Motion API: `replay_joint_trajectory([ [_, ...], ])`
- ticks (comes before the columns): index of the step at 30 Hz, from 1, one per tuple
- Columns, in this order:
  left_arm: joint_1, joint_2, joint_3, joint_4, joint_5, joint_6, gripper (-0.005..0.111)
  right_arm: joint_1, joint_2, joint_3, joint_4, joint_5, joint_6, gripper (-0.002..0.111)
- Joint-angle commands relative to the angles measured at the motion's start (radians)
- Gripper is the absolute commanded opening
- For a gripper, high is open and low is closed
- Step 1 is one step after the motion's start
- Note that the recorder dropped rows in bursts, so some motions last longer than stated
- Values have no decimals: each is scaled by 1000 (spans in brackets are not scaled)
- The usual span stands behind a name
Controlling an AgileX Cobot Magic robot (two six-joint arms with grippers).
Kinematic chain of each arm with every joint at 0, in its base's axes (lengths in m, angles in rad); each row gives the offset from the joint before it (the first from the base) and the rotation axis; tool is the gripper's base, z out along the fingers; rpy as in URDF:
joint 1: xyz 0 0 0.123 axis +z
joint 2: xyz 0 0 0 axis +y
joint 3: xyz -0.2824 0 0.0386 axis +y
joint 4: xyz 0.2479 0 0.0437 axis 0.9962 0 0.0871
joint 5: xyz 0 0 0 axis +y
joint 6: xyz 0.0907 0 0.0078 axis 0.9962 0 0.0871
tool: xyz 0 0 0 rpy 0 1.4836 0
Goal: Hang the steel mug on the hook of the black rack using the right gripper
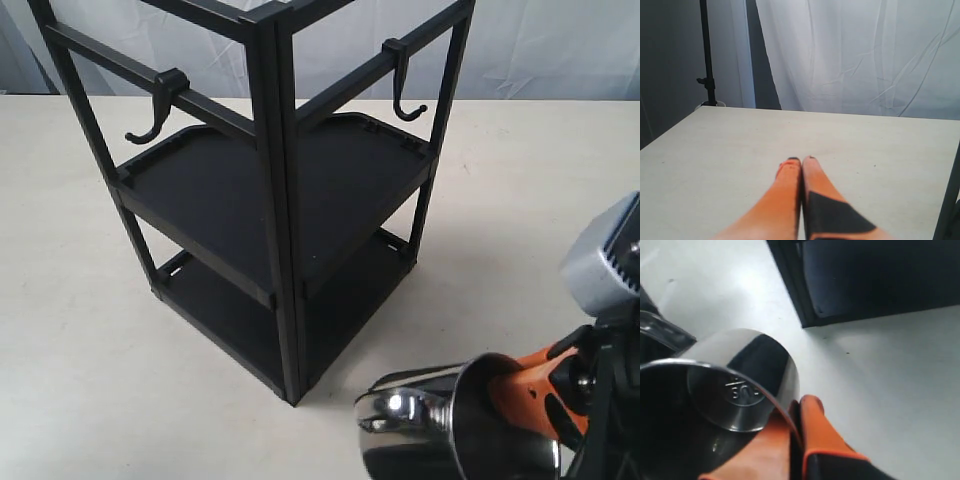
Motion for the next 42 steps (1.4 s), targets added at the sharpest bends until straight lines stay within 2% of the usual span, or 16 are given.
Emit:
replay_joint_trajectory([
  [1,-9,-5,0,-7,-5,-2,2,-1,-31,-41,-256,-14,156,-1],
  [4,-9,-5,0,-7,-5,-2,2,-1,-54,-41,-373,-44,260,-1],
  [12,-9,-5,0,-7,-5,-2,2,-1,-59,-41,-440,-184,304,-1],
  [14,-9,-5,0,-7,-5,-2,2,-1,-64,-41,-595,-256,416,-1],
  [17,-9,-5,0,-7,-5,-2,2,-1,-82,-41,-931,-296,869,-1],
  [18,-9,-5,0,-7,-5,-2,2,-1,-93,-41,-984,-272,1020,-1],
  [20,-9,-5,0,-7,-5,-2,2,-1,-113,-41,-957,-204,1117,-1],
  [23,-9,-5,0,-7,-5,-2,2,-1,-137,-41,-752,-94,1025,-1],
  [29,-9,-5,0,-7,-5,-2,2,-1,-162,-41,-291,-56,585,-1],
  [39,-9,-5,0,-7,-5,-2,2,-1,-166,-41,-265,-50,379,-1],
  [42,-9,-5,0,-7,-5,-2,2,1,-166,-41,-292,-72,382,-1],
])
